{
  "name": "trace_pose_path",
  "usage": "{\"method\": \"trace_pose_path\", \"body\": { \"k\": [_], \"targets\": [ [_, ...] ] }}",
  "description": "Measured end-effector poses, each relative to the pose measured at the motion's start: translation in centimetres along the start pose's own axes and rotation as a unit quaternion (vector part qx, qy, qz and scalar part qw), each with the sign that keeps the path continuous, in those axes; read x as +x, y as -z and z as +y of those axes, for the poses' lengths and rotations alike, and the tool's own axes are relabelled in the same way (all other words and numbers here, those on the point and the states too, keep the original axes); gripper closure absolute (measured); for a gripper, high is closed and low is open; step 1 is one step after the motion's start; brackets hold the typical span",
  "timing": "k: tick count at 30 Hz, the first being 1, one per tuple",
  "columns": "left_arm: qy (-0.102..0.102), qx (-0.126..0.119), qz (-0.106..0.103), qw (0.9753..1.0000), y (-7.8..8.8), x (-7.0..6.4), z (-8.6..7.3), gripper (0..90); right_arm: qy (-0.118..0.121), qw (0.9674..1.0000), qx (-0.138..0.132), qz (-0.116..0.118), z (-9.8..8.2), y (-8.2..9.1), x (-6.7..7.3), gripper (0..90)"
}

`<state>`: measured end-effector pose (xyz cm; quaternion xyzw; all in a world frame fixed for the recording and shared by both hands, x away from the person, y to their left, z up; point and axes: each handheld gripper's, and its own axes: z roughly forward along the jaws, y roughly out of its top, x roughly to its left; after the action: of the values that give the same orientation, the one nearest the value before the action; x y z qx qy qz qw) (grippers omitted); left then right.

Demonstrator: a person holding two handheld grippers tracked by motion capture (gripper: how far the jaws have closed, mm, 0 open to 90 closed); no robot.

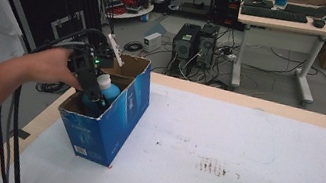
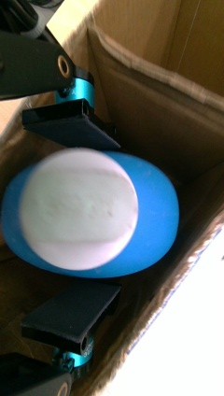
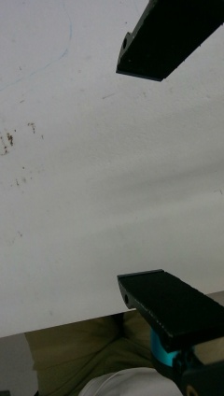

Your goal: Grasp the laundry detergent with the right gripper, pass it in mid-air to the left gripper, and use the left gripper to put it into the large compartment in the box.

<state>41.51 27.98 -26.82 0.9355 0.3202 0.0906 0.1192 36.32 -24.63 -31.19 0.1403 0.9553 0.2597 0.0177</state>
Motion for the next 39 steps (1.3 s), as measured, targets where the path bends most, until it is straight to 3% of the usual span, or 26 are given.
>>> {"method": "trace_pose_path", "body": {
  "k": [7, 8, 11, 15, 21, 22, 24, 30, 32, 37, 39],
  "targets": [
    [0.02, -0.063, -0.008, 0.9978, 2.8, 0.3, 0.3, 22.4, -0.001, 1.0, -0.004, -0.002, 0.1, 0.0, 0.0, 1.0],
    [0.02, -0.063, -0.008, 0.9978, 2.8, 0.3, 0.3, 22.4, -0.001, 1.0, -0.004, -0.002, 0.1, 0.0, 0.0, 1.0],
    [0.022, -0.102, -0.009, 0.9945, 4.6, -0.2, 1.1, 22.4, -0.001, 1.0, -0.004, -0.004, 0.1, 0.2, 0.1, 1.0],
    [0.02, -0.129, -0.009, 0.9914, 5.8, -0.9, 2.1, 22.4, -0.001, 1.0, -0.006, -0.005, 0.1, 0.3, 0.1, 1.1],
    [-0.01, -0.132, -0.003, 0.9912, 6.8, -2.1, 3.8, 22.4, -0.003, 0.9999, -0.007, -0.007, 0.1, 0.4, 0.2, 1.1],
    [-0.006, -0.13, 0.0, 0.9915, 6.8, -2.3, 4.2, 22.4, -0.003, 0.9999, -0.007, -0.008, 0.2, 0.4, 0.2, 1.0],
    [0.0, -0.129, -0.01, 0.9915, 6.7, -2.8, 5.0, 22.4, -0.005, 0.9999, -0.008, -0.008, 0.2, 0.4, 0.1, 1.0],
    [-0.05, -0.13, -0.038, 0.9895, 5.9, -4.9, 7.6, 22.3, -0.007, 0.9998, -0.013, -0.009, 0.2, 0.4, 0.0, 1.1],
    [-0.058, -0.124, -0.039, 0.9899, 5.5, -5.6, 8.5, 11.9, -0.007, 0.9998, -0.015, -0.01, 0.2, 0.5, -0.1, 1.1],
    [-0.08, -0.122, -0.048, 0.9881, 4.5, -7.3, 10.3, 5.3, -0.008, 0.9998, -0.017, -0.01, 0.1, 0.5, 0.0, 1.1],
    [-0.079, -0.119, -0.052, 0.9884, 4.1, -7.7, 10.9, 1.5, -0.007, 0.9998, -0.018, -0.01, 0.0, 0.5, 0.0, 1.1]
  ]
}}
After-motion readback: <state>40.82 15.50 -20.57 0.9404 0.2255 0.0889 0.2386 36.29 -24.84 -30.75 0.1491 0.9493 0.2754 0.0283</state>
